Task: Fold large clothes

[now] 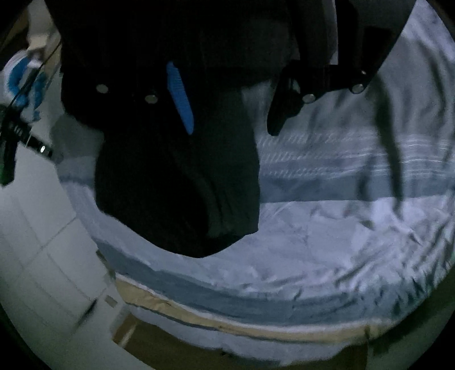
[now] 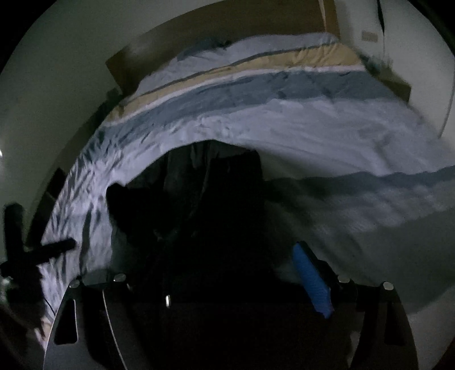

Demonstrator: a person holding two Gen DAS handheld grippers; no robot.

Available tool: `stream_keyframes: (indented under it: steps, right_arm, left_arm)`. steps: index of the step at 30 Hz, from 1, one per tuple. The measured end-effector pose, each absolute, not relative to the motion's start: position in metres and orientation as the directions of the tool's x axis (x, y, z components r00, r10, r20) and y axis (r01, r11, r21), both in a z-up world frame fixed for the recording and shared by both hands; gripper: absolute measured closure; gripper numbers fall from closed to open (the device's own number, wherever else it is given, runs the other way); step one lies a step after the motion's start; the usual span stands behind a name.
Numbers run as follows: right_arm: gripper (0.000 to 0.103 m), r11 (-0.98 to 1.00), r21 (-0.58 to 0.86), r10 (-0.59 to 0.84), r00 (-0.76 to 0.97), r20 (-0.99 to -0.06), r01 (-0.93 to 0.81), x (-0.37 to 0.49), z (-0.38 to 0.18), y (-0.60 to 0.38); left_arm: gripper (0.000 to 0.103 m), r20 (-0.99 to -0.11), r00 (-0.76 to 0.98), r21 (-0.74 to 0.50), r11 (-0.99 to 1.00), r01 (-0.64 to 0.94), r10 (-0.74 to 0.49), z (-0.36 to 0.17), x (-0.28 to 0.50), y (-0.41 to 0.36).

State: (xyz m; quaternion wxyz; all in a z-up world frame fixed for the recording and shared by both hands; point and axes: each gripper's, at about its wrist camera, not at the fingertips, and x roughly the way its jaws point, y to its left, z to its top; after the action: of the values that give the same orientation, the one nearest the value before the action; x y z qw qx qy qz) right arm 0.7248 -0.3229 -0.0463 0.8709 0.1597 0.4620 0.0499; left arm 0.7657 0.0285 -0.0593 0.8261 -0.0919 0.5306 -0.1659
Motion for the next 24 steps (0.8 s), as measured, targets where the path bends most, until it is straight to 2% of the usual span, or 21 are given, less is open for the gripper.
stream_keyframes:
  steps: [5, 9, 17, 18, 19, 20, 22, 23, 24]
  right_arm:
    - [0.012, 0.92, 0.384, 0.275, 0.567, -0.777, 0.08, 0.781, -0.083, -0.329]
    - [0.011, 0.907, 0.414, 0.304, 0.562, -0.769, 0.075, 0.814, -0.101, -0.332]
    - [0.011, 0.891, 0.446, 0.334, 0.545, -0.769, 0.083, 0.854, -0.121, -0.333]
    - [0.016, 0.894, 0.438, 0.328, 0.537, -0.777, 0.088, 0.856, -0.122, -0.332]
    - [0.032, 0.894, 0.438, 0.333, 0.524, -0.784, 0.088, 0.858, -0.124, -0.331]
    - [0.042, 0.891, 0.446, 0.345, 0.511, -0.787, 0.086, 0.859, -0.126, -0.329]
    - [0.067, 0.894, 0.442, 0.354, 0.493, -0.795, 0.07, 0.858, -0.125, -0.325]
    - [0.072, 0.9, 0.432, 0.353, 0.488, -0.798, 0.056, 0.856, -0.121, -0.323]
    - [0.076, 0.903, 0.427, 0.356, 0.485, -0.799, 0.041, 0.853, -0.116, -0.32]
  left_arm:
    - [0.051, -0.823, 0.371, -0.435, 0.898, 0.074, -0.429, -0.111, 0.822, 0.027]
    - [0.051, -0.799, 0.379, -0.483, 0.874, 0.061, -0.467, -0.133, 0.849, 0.019]
    - [0.051, -0.778, 0.373, -0.566, 0.822, -0.067, -0.505, -0.172, 0.887, 0.015]
    - [0.051, -0.773, 0.373, -0.578, 0.813, -0.077, -0.514, -0.174, 0.888, 0.015]
    - [0.051, -0.764, 0.375, -0.593, 0.8, -0.086, -0.525, -0.176, 0.889, 0.015]
    - [0.051, -0.756, 0.375, -0.606, 0.79, -0.093, -0.536, -0.177, 0.888, 0.015]
    - [0.053, -0.746, 0.364, -0.628, 0.771, -0.107, -0.557, -0.177, 0.888, 0.016]
    - [0.072, -0.749, 0.365, -0.622, 0.776, -0.099, -0.554, -0.175, 0.887, 0.015]
    - [0.084, -0.762, 0.362, -0.6, 0.796, -0.081, -0.537, -0.171, 0.885, 0.011]
